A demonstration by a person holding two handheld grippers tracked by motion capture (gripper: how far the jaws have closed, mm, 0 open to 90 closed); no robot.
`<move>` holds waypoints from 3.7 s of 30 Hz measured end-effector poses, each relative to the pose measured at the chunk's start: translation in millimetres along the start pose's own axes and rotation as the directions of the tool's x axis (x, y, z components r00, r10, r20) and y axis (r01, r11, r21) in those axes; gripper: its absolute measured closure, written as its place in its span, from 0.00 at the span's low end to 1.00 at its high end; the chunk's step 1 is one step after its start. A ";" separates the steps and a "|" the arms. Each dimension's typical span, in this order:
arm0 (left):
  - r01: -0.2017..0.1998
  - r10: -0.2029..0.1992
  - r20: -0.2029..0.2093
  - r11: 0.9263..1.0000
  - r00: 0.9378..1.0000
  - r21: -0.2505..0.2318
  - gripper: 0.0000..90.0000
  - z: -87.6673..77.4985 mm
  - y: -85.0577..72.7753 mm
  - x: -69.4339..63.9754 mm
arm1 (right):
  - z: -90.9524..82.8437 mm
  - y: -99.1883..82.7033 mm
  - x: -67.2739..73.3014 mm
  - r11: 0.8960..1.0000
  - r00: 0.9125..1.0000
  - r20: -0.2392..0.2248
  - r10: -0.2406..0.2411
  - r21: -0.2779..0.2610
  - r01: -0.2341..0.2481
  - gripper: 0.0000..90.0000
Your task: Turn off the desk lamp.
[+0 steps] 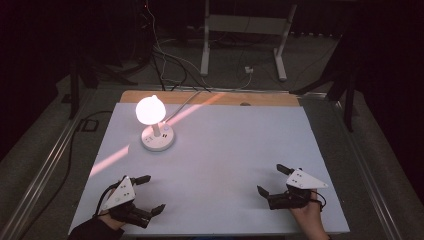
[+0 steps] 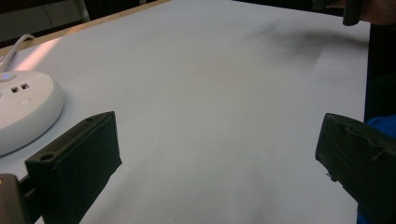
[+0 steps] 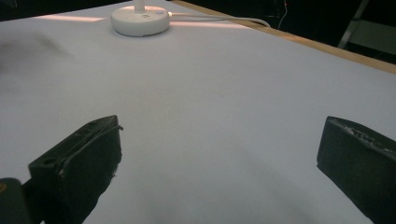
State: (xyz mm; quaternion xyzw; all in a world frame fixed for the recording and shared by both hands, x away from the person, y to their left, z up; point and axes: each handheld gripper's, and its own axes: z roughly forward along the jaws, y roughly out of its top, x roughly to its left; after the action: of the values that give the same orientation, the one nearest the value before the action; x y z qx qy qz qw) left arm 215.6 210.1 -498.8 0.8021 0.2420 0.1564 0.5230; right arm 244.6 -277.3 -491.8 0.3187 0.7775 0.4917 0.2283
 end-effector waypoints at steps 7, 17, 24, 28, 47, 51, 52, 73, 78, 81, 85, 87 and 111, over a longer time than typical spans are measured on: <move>-0.002 0.002 0.016 1.000 1.000 0.021 0.01 2.6 1.8 -0.4 | -2.6 3.0 1.0 0.999 1.000 0.001 0.008 -0.033 -0.008 0.00; -0.002 0.003 0.041 1.000 0.999 -0.009 0.01 -2.9 15.1 -5.6 | -3.2 4.3 2.1 0.999 1.000 -0.008 0.024 -0.036 -0.024 0.00; -0.003 0.005 0.043 0.999 0.999 -0.040 0.01 -6.8 28.5 -6.7 | -1.8 3.7 2.6 0.999 1.000 -0.012 0.026 -0.024 -0.026 0.00; 0.001 0.000 0.033 0.999 0.999 -0.052 0.01 -7.9 34.9 -7.6 | -2.1 4.2 3.5 0.999 1.000 -0.011 0.018 -0.028 -0.019 0.00; 0.047 -0.052 -0.072 0.997 0.996 -0.068 0.01 5.9 56.0 9.0 | -2.4 3.9 3.9 1.000 1.000 -0.004 0.013 -0.028 -0.013 0.00; 0.060 -0.067 -0.139 0.996 0.988 -0.059 0.01 12.5 58.5 16.8 | -2.4 3.6 3.1 0.999 1.000 -0.007 0.015 -0.031 -0.015 0.00; 0.060 -0.067 -0.139 0.996 0.988 -0.059 0.01 12.5 58.5 16.8 | -2.3 3.4 3.1 0.999 1.000 -0.007 0.015 -0.030 -0.015 0.00; 0.120 -0.130 -0.278 0.991 0.952 -0.051 0.01 43.5 67.6 41.0 | -2.4 2.8 2.0 0.999 1.000 -0.021 0.021 -0.034 -0.021 0.00; 0.156 -0.163 -0.284 0.987 0.945 -0.047 0.01 49.3 67.9 47.0 | -2.4 2.6 1.8 0.999 0.999 -0.023 0.024 -0.033 -0.024 0.00; 0.193 -0.201 -0.273 0.980 0.941 -0.056 0.01 52.9 67.0 52.6 | -2.1 2.1 1.4 0.999 0.999 -0.024 0.027 -0.030 -0.028 0.00; 0.214 -0.222 -0.301 0.975 0.927 -0.060 0.01 57.1 66.5 58.4 | -2.6 2.4 1.1 0.999 0.999 -0.023 0.027 -0.034 -0.028 0.00; 0.243 -0.249 -0.339 0.968 0.907 -0.061 0.01 59.8 67.7 62.1 | -2.4 1.9 0.7 0.999 0.999 -0.025 0.030 -0.031 -0.031 0.00; 0.335 -0.300 -0.477 0.942 0.826 -0.013 0.26 80.5 64.9 86.0 | -2.1 1.5 0.4 0.999 0.999 -0.035 0.030 -0.035 -0.031 0.00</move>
State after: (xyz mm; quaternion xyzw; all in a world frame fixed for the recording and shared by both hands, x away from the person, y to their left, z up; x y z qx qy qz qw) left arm 342.5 174.3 -472.1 0.7063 0.4973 0.2492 0.4378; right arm 243.3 -277.8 -489.6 0.3178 0.7675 0.5143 0.2129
